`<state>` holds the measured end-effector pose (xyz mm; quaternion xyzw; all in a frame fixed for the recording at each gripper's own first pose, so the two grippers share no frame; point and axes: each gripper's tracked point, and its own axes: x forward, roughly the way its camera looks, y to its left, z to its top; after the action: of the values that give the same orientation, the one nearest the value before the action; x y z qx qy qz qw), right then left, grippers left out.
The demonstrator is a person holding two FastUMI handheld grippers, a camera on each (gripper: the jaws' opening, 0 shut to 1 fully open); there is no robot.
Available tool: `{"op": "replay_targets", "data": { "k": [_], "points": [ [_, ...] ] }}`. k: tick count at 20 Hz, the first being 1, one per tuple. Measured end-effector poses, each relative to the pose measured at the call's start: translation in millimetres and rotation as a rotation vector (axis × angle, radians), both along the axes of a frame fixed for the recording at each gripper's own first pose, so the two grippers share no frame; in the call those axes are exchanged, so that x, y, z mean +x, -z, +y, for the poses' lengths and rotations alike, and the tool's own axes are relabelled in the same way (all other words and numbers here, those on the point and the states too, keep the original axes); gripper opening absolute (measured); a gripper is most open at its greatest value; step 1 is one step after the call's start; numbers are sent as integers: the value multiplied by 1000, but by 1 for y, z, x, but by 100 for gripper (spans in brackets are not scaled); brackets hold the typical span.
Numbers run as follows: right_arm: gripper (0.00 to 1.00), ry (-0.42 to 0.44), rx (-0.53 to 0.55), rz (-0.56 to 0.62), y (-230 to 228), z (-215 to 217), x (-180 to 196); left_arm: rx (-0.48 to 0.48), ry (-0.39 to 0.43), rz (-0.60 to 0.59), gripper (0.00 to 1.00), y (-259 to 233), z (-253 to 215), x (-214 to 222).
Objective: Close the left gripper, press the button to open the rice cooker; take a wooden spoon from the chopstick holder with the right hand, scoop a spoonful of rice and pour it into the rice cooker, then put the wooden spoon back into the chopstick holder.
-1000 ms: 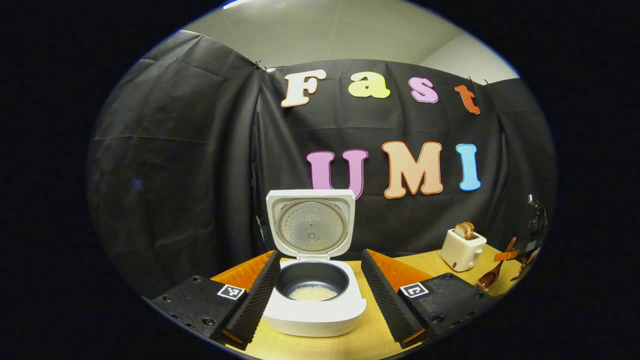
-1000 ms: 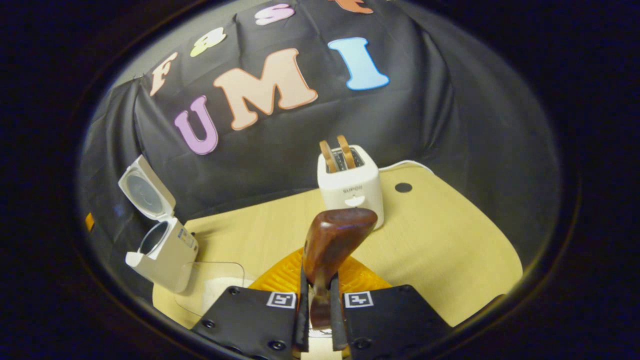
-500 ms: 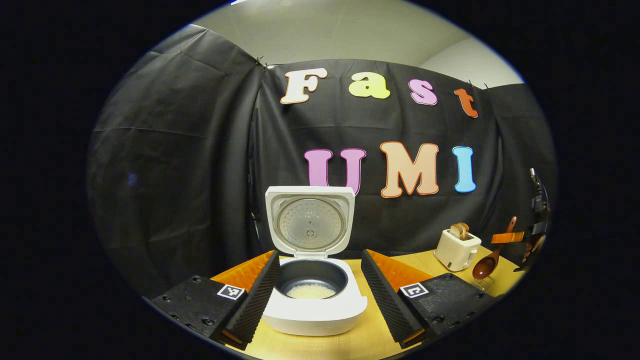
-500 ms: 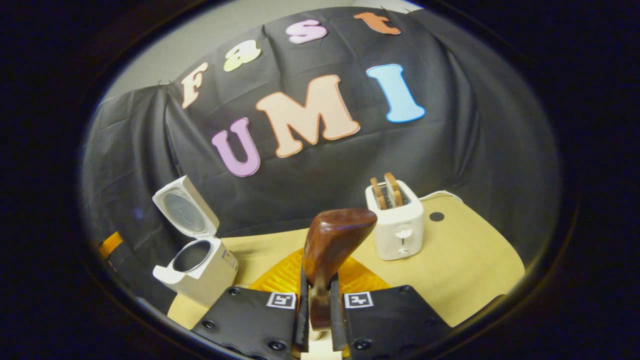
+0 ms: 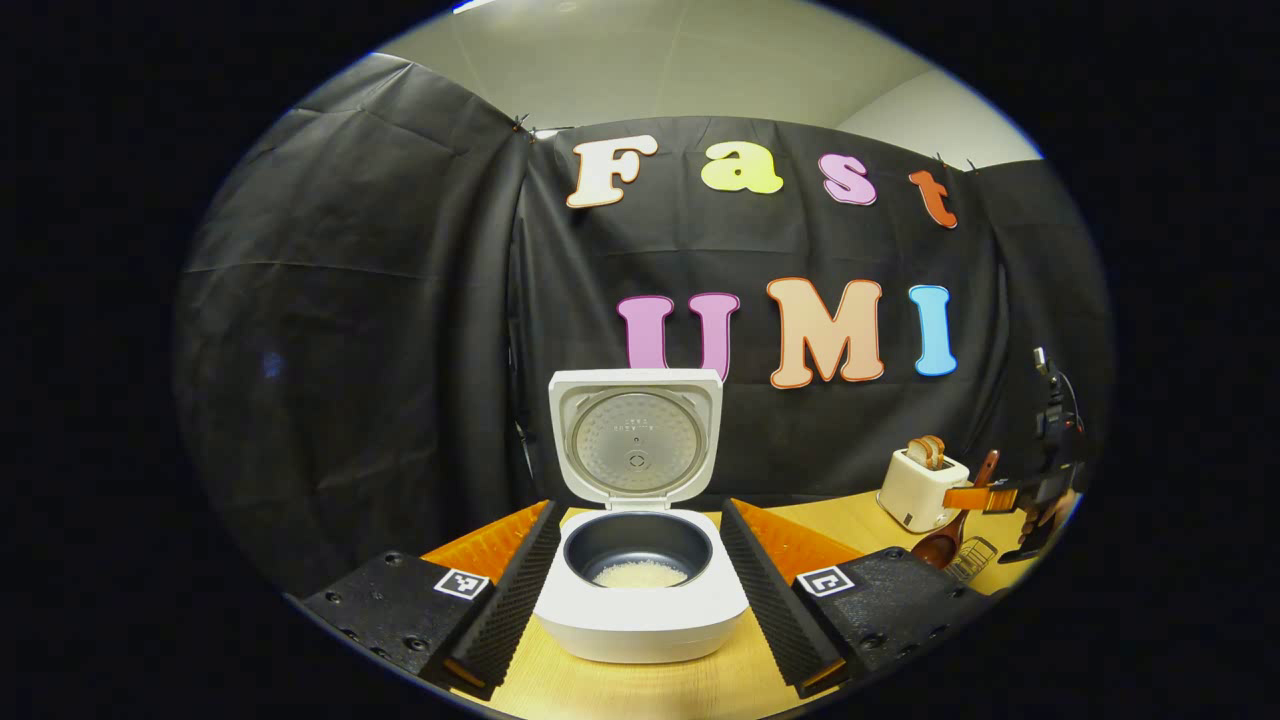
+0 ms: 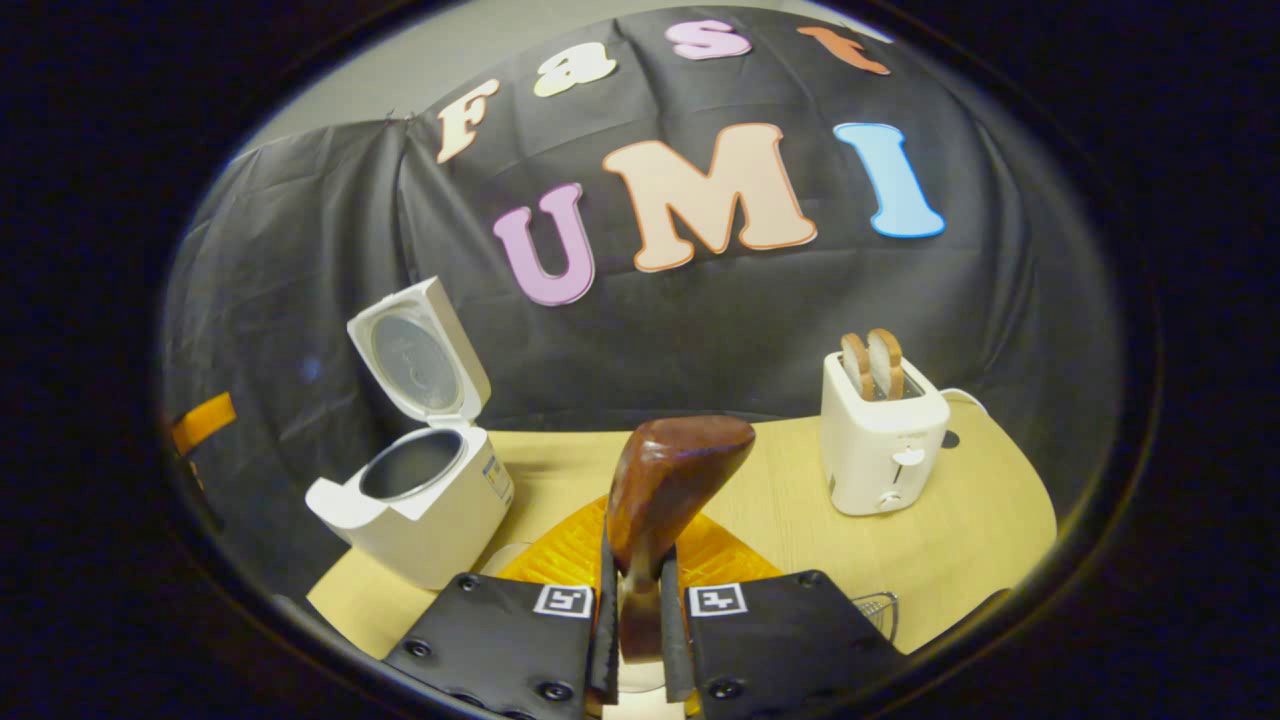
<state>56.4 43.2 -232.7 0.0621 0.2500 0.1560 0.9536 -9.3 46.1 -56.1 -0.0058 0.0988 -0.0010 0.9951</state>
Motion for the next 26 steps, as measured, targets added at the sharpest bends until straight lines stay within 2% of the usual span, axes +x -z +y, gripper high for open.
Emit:
{"op": "replay_targets", "data": {
  "k": [3, 7, 12, 15, 16, 26],
  "points": [
    [21, -86, -94, -33, 20, 19, 2, 9, -15, 8, 97, 2, 3, -4],
    [20, -194, -212, -47, 47, 39, -6, 18, -34, 16, 95, 3, 7, -9],
    [21, -286, -302, 10, 76, 47, -22, 15, -57, 22, 95, 7, 13, -12],
    [21, -277, -276, 50, 79, 52, -31, 6, -57, 28, 95, 11, 13, -11],
    [21, -268, -257, 70, 80, 55, -36, 3, -54, 29, 97, 13, 13, -10],
    [21, -159, -44, 237, 90, 84, -58, -16, -10, 27, 95, 19, 22, 1]
  ]
}}
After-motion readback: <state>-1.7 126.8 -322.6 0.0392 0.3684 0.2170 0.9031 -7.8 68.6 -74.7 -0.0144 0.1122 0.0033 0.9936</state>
